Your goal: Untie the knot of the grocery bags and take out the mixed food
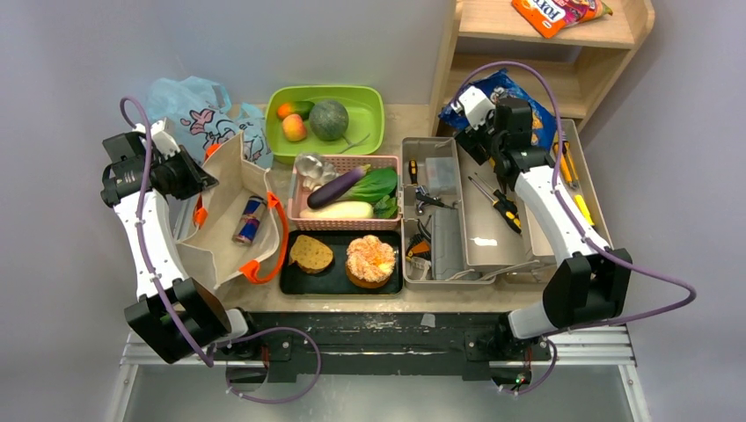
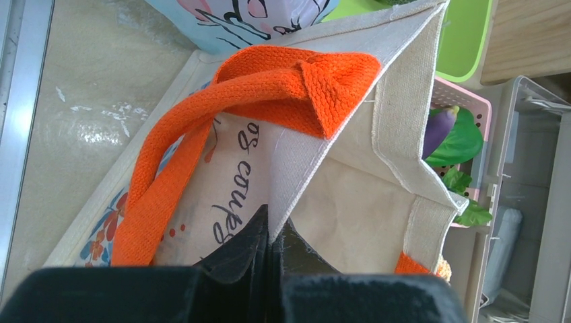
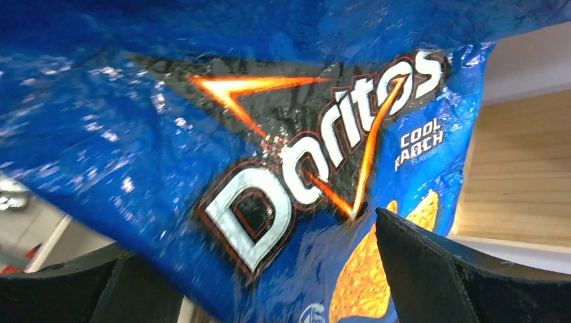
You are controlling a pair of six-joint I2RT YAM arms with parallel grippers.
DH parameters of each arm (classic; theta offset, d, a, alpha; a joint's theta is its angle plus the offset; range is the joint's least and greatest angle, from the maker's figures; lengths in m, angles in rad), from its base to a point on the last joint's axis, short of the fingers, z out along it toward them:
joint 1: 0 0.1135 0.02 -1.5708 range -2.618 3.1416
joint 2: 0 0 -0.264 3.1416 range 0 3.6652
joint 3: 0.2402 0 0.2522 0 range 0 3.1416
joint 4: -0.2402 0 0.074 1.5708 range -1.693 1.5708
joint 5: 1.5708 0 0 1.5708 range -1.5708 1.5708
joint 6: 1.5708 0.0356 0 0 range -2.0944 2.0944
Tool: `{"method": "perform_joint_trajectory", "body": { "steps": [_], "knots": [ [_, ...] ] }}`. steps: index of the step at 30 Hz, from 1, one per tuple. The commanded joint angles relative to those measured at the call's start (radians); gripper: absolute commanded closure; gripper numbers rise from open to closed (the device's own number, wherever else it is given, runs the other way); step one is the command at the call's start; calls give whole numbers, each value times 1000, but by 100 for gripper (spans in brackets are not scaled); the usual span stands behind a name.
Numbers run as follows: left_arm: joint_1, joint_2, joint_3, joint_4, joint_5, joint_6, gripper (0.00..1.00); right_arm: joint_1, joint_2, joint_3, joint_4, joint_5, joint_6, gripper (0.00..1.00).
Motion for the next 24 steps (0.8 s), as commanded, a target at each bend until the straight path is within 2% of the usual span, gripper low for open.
{"method": "perform_joint_trajectory", "body": {
  "steps": [1,6,12,15,19,24],
  "knots": [
    [-11,-9,23,-35,26,36,100,-4,-6,-36,227,138,-42,1],
    [-11,-29,-7,-28,30,39,100,-3,-16,-47,295,217,-46,3],
    [-10,-23,-7,-24,36,36,100,-11,-52,-52,340,259,-17,25],
    [-10,-14,5,-24,38,32,100,-32,-48,-44,341,276,-9,30],
    [-10,-11,14,-24,39,32,100,-90,-42,13,279,259,63,30],
    [-10,-7,14,-23,43,32,100,-214,7,168,38,124,237,23]
  ]
}}
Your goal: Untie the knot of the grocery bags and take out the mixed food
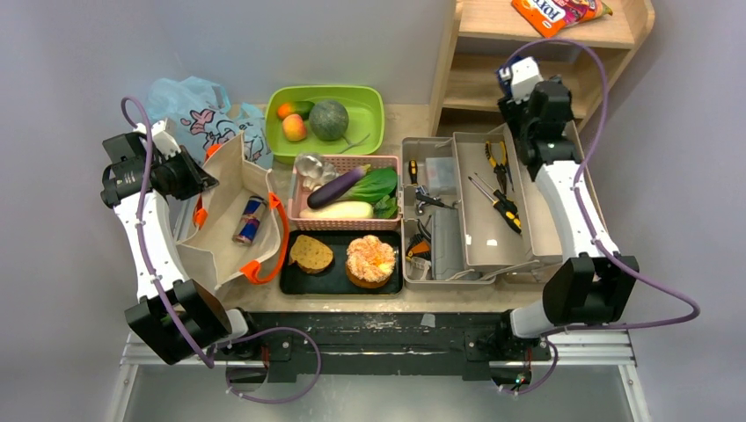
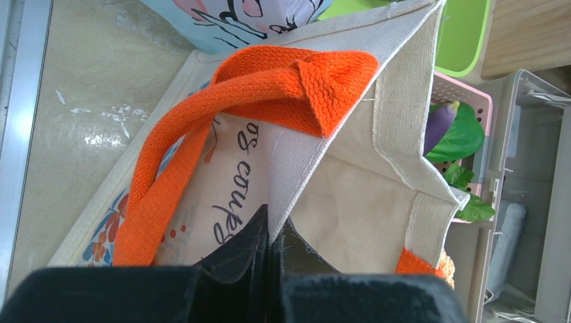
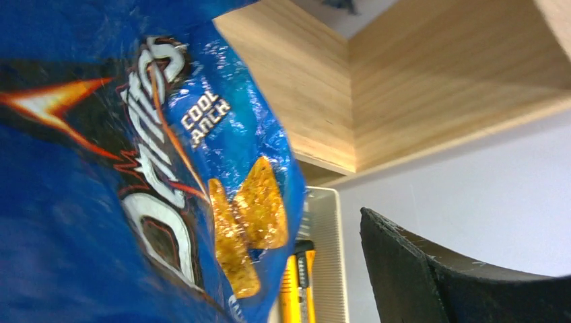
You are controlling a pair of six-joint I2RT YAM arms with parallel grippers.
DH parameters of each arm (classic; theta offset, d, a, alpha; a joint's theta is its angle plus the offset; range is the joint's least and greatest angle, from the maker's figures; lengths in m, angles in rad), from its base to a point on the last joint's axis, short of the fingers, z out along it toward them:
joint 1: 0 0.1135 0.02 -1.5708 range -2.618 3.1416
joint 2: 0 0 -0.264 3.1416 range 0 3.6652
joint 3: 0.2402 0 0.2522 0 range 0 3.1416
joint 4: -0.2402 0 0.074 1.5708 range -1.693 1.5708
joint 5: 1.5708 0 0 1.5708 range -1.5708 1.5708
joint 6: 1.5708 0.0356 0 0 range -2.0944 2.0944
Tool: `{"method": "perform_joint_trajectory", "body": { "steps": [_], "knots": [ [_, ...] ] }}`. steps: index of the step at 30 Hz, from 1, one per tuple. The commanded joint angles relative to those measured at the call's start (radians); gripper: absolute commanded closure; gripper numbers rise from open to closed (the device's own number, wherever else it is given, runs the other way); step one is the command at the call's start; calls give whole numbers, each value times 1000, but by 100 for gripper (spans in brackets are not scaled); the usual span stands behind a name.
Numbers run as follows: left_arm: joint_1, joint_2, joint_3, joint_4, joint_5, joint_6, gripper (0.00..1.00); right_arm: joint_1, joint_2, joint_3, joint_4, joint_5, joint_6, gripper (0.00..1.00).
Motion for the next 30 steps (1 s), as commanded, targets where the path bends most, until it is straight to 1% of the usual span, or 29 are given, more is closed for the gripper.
{"method": "perform_joint_trajectory", "body": {
  "steps": [1,4,8,12,18,25,29,30],
  "knots": [
    [-10,1,15,-16,36,7,100,-111,24,168,-193,-105,177,21],
    [-10,5,12,-14,38,8,100,-163,48,223,-305,-187,230,17],
    [-10,11,10,-13,39,13,100,-191,72,276,-440,-288,268,9],
    [-10,23,13,-7,44,8,100,-209,102,286,-509,-268,285,2],
    [-10,31,23,-4,48,2,100,-225,102,264,-550,-228,296,1],
    [-10,48,32,-1,50,-9,100,-225,98,228,-590,-238,284,1],
    [-10,51,34,4,49,-15,100,-225,119,203,-579,-243,282,1],
    [-10,52,37,4,50,-15,100,-225,127,202,-579,-246,282,3]
  ]
}}
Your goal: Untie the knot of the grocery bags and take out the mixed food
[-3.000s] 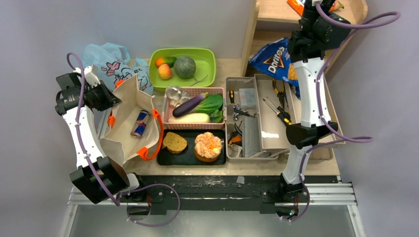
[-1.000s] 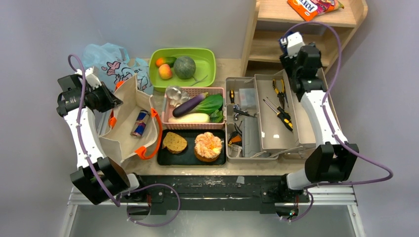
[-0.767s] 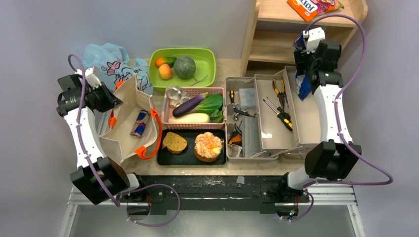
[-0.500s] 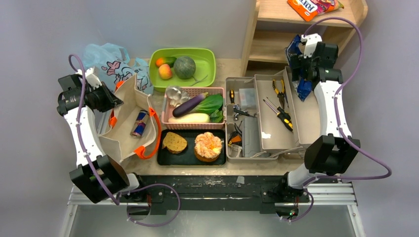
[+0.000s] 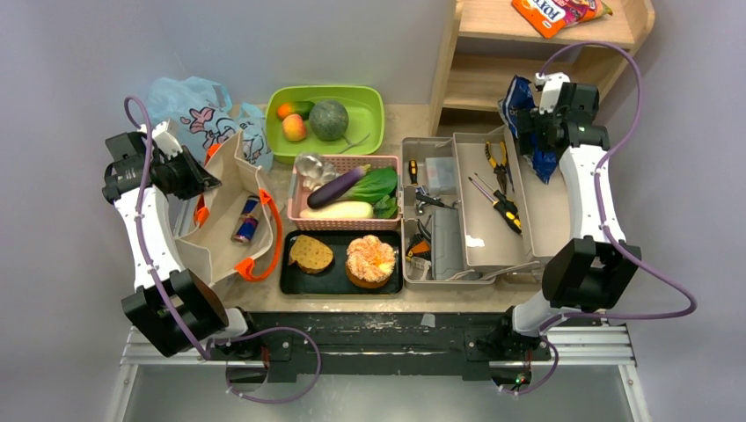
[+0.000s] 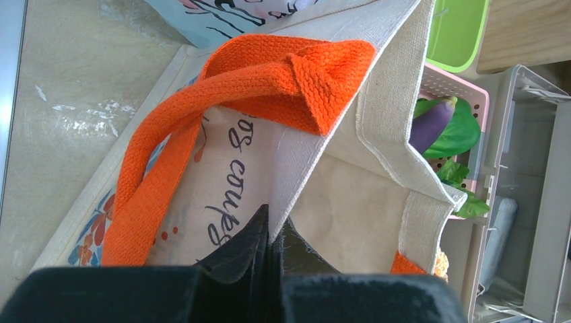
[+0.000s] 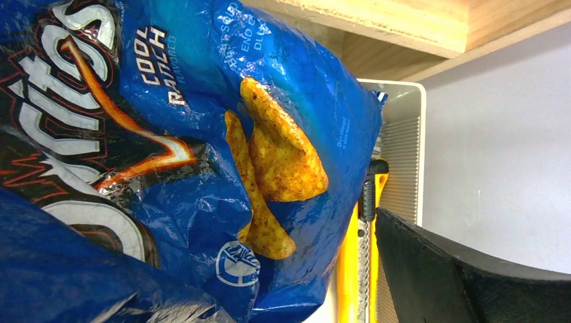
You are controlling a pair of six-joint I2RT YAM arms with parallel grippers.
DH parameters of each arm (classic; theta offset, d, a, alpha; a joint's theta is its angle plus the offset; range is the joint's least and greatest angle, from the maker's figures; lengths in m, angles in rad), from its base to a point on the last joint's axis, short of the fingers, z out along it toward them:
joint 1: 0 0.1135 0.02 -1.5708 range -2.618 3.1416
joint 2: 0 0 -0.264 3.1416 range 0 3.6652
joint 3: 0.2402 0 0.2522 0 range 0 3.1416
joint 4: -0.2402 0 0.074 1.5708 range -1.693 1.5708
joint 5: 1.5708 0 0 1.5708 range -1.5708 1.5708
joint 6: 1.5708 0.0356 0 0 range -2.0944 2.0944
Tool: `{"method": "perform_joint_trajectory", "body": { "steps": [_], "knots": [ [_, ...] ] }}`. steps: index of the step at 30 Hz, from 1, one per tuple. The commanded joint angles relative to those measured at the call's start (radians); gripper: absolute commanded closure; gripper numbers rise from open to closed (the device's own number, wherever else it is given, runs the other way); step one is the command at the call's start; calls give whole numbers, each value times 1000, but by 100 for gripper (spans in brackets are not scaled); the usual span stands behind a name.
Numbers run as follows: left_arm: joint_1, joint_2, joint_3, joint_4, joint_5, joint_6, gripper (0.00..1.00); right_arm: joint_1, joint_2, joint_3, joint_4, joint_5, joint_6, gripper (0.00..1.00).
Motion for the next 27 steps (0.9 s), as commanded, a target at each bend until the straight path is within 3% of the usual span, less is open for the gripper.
{"method": "perform_joint_trajectory", "body": {
  "steps": [1,3,8,9,15,23,27],
  "knots": [
    [-10,8,39,1,23,-13,100,-10,21,-27,-69,11,-5,7],
    [-10,10,43,0,24,-13,100,-9,33,-21,-70,3,-1,20],
    [-11,10,49,-2,24,-10,100,-10,32,22,-77,-16,14,95],
    [-10,10,48,-1,24,-11,100,-10,21,27,-70,-17,15,100],
    [-10,11,48,-1,26,-13,100,-10,-143,38,42,-99,34,100],
    [-10,13,45,6,23,-15,100,-9,-339,131,179,-360,136,100],
    [-10,15,45,13,22,-23,100,-9,-322,213,365,-317,261,100]
  ]
}}
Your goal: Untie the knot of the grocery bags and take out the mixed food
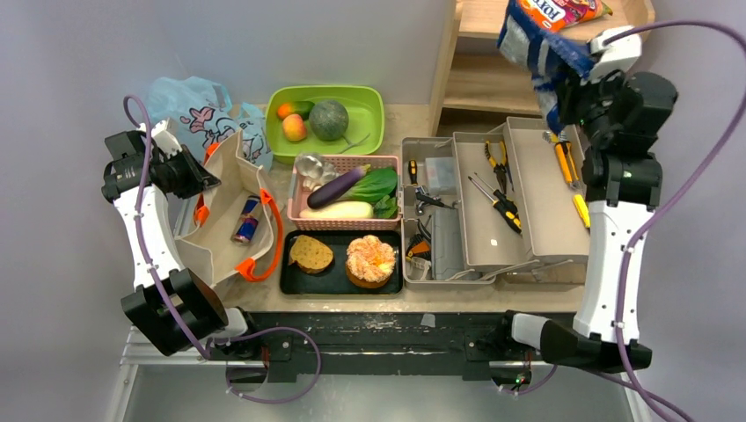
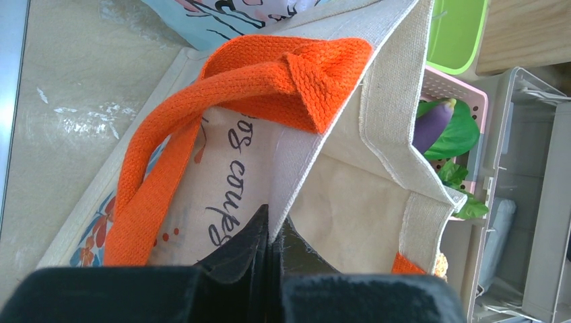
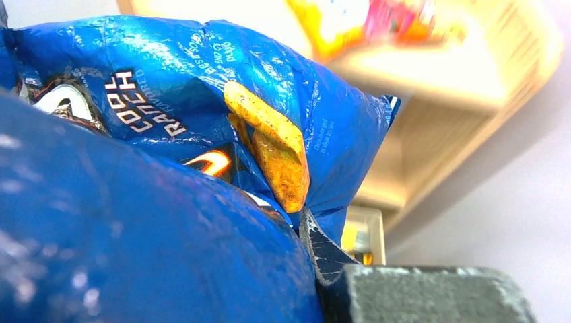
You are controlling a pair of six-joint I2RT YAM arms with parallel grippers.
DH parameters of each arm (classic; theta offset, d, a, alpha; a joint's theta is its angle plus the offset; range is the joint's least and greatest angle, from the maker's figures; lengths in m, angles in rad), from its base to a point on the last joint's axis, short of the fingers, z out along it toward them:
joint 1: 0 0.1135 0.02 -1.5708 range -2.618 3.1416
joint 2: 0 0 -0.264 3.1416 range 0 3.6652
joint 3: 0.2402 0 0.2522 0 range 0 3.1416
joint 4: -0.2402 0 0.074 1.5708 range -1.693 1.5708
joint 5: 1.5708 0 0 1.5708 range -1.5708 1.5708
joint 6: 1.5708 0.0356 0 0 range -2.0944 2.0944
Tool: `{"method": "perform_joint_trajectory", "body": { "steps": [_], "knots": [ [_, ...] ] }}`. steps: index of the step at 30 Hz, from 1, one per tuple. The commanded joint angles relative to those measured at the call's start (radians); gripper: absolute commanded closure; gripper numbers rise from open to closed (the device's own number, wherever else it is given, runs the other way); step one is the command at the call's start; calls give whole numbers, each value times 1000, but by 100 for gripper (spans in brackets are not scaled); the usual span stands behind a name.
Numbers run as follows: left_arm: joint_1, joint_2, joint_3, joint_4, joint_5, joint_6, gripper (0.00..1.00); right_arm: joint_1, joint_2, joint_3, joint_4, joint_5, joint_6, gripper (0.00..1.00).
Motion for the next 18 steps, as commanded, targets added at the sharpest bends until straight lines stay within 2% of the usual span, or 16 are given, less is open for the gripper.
{"method": "perform_joint_trajectory", "body": {
  "steps": [1,6,8,12,18],
  "knots": [
    [-10,8,32,16,22,-23,100,-3,40,173,316,-13,178,100],
    [-10,12,25,33,27,-40,100,0,199,314,536,-13,378,100],
    [-10,8,24,36,28,-41,100,9,312,443,571,-2,439,100],
    [-10,1,15,45,26,-47,100,72,513,652,605,91,401,100],
    [-10,-22,-9,74,21,-73,100,197,694,761,726,291,227,100]
  ]
}}
